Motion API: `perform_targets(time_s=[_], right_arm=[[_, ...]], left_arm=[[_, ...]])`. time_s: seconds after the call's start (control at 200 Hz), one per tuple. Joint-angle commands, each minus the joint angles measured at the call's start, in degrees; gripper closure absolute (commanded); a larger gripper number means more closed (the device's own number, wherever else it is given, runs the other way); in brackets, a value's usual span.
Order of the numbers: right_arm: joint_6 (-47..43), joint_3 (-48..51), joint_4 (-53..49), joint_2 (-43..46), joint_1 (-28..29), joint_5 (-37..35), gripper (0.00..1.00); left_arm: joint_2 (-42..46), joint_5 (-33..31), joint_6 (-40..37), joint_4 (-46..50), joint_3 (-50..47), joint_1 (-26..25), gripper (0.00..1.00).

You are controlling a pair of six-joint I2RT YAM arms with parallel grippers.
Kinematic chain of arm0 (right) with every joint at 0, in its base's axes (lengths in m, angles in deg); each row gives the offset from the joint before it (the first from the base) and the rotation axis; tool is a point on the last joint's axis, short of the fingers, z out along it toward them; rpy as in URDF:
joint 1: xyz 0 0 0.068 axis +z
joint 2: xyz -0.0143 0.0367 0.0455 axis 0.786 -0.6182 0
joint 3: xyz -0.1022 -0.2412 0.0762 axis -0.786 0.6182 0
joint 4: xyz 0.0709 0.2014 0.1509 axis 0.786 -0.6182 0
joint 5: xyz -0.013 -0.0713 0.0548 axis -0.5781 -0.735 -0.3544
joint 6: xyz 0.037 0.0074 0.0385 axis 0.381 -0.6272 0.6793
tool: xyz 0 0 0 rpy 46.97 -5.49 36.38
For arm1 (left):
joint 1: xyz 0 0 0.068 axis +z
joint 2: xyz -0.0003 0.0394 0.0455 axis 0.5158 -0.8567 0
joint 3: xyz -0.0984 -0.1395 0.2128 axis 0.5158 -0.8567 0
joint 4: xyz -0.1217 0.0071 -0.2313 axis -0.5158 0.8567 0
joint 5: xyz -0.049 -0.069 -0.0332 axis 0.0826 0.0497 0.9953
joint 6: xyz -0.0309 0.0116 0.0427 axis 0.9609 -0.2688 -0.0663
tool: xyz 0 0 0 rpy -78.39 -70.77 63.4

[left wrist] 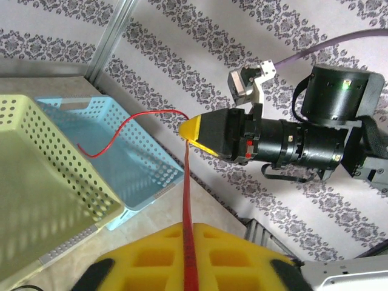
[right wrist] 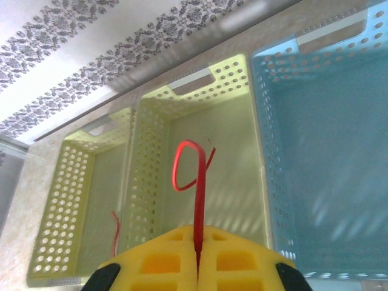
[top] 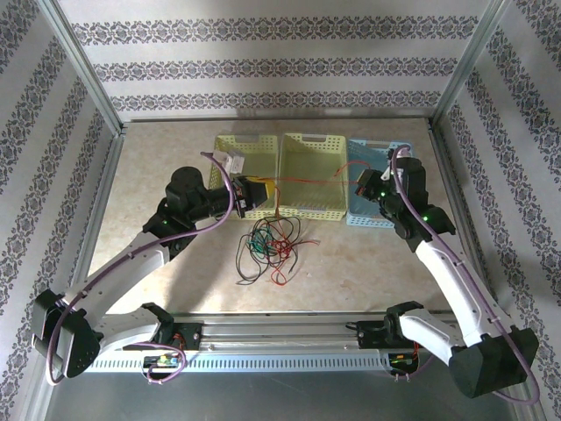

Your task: Untangle the cables

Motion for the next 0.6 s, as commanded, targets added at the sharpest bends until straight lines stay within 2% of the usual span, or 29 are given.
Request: perform_targets(time_s=[0.0,0.04,0.1,0.14,0.21,0.28,0.595], right_arm=[[-3.2,-0.4,-4.0,-0.4,-5.6,-6.3,1.00],[-3.8,-1.5,-3.8,-0.6,-6.5,-5.3,1.00],[-4.6,-3.2,-3.3,-0.5,-7.9,-3.8,1.00],[-5.0,-4.5,-3.0,-0.6,-8.9,-2.9,1.00],[-5.1,-6.8,-2.4,-0.9,-10.9,-2.0,1.00],[-5.2,-8.6,-1.5,-1.5,-12.4,-1.0,1.00],[-7.8,-18.0,1.7,-5.7,-16.5,-1.1,1.00]], left_arm=[[-0.5,-2.3,0.8,-5.7,1.6,2.2,0.44],[-1.4,-3.3,1.1,-5.7,1.4,2.1,0.28],[-2.5,-6.2,2.0,-6.0,0.5,2.0,0.16],[-3.0,-9.4,2.7,-5.7,-0.1,2.0,0.12],[-3.4,-14.9,3.4,-4.3,-1.2,2.0,0.10],[-3.6,-17.9,3.8,-2.7,-1.6,2.0,0.09],[-3.4,-21.5,5.2,1.5,-3.6,2.0,0.09]])
